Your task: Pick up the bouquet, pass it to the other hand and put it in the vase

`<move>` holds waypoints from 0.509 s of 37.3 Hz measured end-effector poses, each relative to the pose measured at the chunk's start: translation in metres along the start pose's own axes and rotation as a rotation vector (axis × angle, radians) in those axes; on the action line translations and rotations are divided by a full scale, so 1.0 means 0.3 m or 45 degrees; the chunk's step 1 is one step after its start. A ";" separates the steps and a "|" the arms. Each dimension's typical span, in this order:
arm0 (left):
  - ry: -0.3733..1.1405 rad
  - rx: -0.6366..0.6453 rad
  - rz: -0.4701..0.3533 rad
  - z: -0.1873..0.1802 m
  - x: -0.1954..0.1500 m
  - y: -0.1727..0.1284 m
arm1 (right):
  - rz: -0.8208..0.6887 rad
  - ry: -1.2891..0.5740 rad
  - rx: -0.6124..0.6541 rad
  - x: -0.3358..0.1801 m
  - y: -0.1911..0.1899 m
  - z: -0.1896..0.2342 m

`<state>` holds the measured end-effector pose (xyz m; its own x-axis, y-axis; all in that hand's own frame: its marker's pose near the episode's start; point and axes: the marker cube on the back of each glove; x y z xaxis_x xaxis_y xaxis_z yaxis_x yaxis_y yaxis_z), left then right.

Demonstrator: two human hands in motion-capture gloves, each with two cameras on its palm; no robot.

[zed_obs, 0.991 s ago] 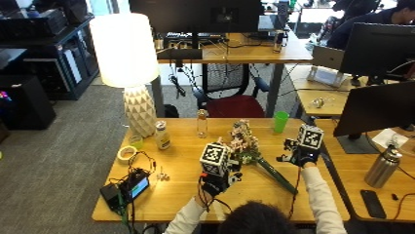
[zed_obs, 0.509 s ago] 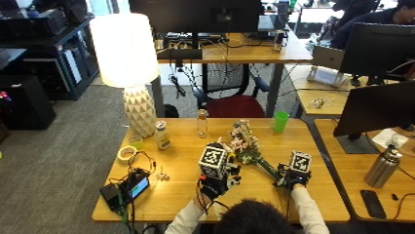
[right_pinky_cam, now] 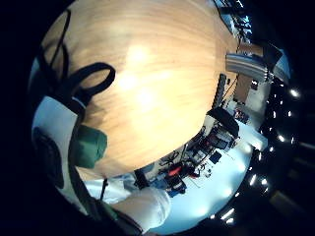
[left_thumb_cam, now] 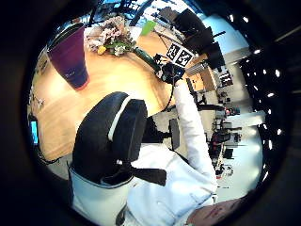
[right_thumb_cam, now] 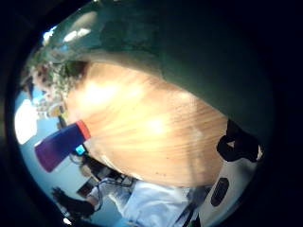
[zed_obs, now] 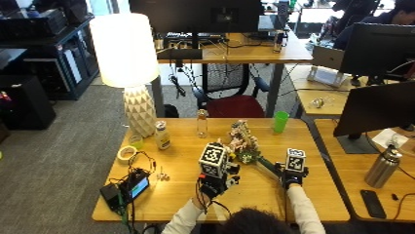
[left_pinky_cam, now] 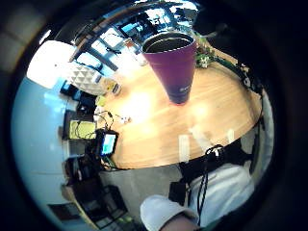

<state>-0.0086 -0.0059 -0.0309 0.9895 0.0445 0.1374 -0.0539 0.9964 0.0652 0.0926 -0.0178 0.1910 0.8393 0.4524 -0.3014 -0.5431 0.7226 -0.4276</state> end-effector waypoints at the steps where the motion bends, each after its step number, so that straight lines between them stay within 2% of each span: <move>1: 0.002 -0.003 0.000 -0.004 0.000 -0.001 | -0.011 -0.018 -0.003 0.002 -0.002 0.002; 3: 0.008 -0.016 -0.009 -0.012 -0.002 0.000 | -0.018 -0.057 0.033 0.010 -0.014 0.007; 7: 0.027 -0.031 -0.028 -0.003 -0.005 -0.015 | 0.029 -0.076 0.234 0.029 -0.047 0.005; 12: 0.072 -0.081 -0.037 -0.028 0.024 -0.011 | 0.106 0.013 0.665 0.041 -0.081 -0.040; 15: 0.101 -0.122 -0.028 -0.031 0.034 -0.019 | 0.158 0.026 0.821 0.058 -0.094 -0.069; 17: 0.133 -0.151 -0.010 -0.018 0.033 -0.042 | 0.158 -0.039 0.893 0.062 -0.100 -0.086; 19: 0.180 -0.175 0.006 -0.019 0.038 -0.065 | 0.066 -0.181 0.996 0.047 -0.110 -0.114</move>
<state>0.0046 -0.0243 -0.0364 0.9988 0.0490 -0.0032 -0.0491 0.9962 -0.0722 0.1215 -0.0531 0.1718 0.8371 0.5200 -0.1700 -0.4513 0.8320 0.3225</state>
